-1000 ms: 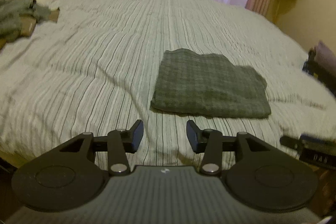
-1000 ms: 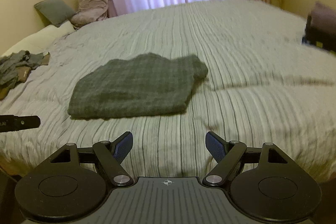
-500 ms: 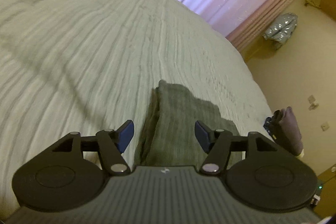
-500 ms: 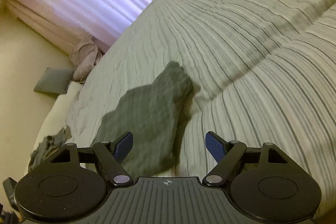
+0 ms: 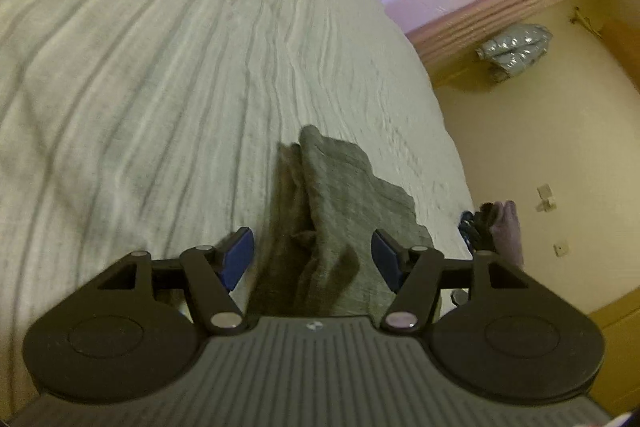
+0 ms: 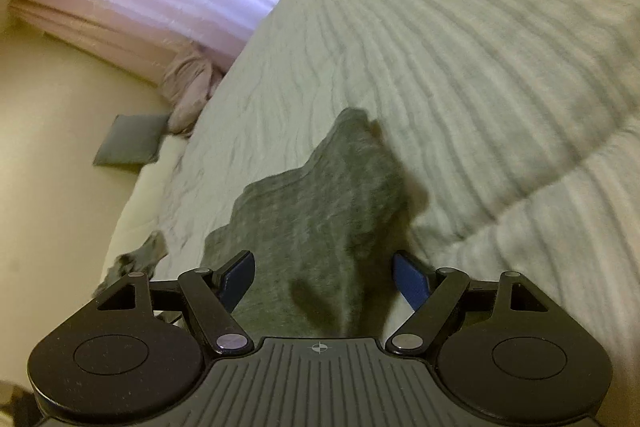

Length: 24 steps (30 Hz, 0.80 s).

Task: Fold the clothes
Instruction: 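Grasp the folded shorts edges with the left gripper while the right gripper grasps too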

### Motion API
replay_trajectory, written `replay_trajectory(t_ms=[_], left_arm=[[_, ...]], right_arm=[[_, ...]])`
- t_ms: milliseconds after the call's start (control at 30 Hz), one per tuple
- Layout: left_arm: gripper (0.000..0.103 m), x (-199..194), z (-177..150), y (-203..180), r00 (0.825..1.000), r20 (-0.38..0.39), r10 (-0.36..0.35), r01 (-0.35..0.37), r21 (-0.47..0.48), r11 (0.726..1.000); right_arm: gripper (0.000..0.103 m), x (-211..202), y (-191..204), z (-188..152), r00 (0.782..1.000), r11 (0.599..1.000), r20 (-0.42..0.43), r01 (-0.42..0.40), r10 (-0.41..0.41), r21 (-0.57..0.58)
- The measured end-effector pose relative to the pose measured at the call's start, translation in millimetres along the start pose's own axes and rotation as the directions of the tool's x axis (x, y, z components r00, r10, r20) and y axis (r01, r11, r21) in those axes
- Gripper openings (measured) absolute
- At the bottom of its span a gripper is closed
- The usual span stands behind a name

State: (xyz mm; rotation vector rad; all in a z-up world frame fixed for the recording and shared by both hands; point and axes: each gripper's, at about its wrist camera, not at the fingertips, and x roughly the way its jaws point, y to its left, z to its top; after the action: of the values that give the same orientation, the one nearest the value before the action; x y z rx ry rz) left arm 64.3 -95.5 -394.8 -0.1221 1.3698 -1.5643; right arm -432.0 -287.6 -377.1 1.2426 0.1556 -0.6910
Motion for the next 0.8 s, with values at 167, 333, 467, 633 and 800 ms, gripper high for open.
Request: replay_trajectory(t_ms=[167, 333, 467, 633, 800], left_arm=[[0.059, 8, 1, 0, 0.998, -0.049, -0.046, 0.046, 0.002, 0.999], [0.051, 23, 3, 2, 0.995, -0.085, -0.051, 0.051, -0.007, 0.999], [0.039, 31, 9, 7, 0.992, -0.097, -0.079, 0.076, -0.040, 0.996], [0.021, 40, 15, 19, 0.985, -0.122, -0.121, 0.110, -0.095, 0.989], [0.013, 48, 22, 22, 0.978, -0.167, -0.124, 0.102, -0.137, 0.985]], right_arm=[[0.079, 14, -2, 3, 0.991, 0.994, -0.081, -0.104, 0.105, 0.009], [0.058, 31, -3, 6, 0.979, 0.986, -0.122, -0.164, 0.164, 0.009], [0.058, 47, -3, 12, 0.971, 0.983, -0.151, -0.185, 0.185, 0.011], [0.056, 60, -1, 23, 0.956, 0.977, -0.211, -0.214, 0.205, -0.020], [0.017, 73, -6, 29, 0.944, 0.985, -0.285, -0.175, 0.168, 0.001]])
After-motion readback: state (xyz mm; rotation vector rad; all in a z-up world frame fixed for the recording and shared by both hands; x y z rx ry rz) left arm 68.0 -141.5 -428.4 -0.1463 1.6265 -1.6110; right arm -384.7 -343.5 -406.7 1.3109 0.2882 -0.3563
